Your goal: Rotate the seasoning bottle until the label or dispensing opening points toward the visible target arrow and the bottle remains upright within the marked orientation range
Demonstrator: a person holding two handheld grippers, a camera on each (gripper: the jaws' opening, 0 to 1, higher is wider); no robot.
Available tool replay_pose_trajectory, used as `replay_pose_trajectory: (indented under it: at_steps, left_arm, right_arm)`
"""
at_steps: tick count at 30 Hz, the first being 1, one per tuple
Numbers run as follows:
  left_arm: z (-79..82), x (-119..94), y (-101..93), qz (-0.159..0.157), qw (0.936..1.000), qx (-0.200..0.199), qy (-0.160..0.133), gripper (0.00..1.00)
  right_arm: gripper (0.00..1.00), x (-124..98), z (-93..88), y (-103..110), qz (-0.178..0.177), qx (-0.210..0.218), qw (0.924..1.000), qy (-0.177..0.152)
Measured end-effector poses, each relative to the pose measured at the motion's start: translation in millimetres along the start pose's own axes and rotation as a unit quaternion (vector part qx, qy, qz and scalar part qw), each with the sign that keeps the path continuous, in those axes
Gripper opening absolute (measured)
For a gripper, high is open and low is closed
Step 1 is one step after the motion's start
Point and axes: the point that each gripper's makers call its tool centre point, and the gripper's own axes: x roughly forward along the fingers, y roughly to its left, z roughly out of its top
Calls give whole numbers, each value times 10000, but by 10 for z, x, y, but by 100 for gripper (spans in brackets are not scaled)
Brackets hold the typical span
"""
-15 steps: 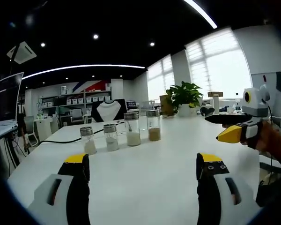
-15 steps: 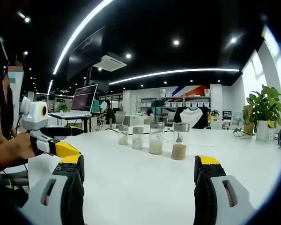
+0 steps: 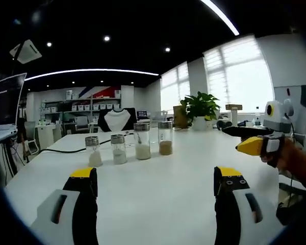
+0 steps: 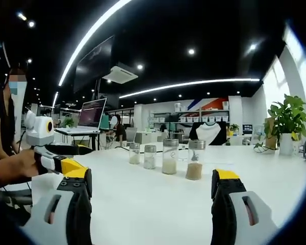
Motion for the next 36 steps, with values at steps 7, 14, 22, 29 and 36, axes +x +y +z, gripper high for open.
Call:
replay_pose_trajectory:
  at_steps: [7, 14, 22, 29, 36]
  left_arm:
    - [42, 1, -38, -105, 9998, -132, -123, 100]
    - [47, -1, -73, -149, 9997, -100, -141, 100]
    - [53, 0, -8, 18, 9998, 77, -194, 100]
    - [115, -30, 60, 118, 9991, -163, -365, 100]
    - [92, -49, 199, 310, 9984, -294, -363, 100]
  right_arm:
    - [100, 0, -21, -24, -90, -73, 9999, 76]
    - [100, -7, -12, -16, -60, 3, 10000, 26]
    - [100, -13, 25, -16, -130, -7, 9999, -44]
    - [100, -11, 31, 13, -73, 41, 9999, -76]
    - [93, -20, 58, 0, -143, -67, 9998, -115]
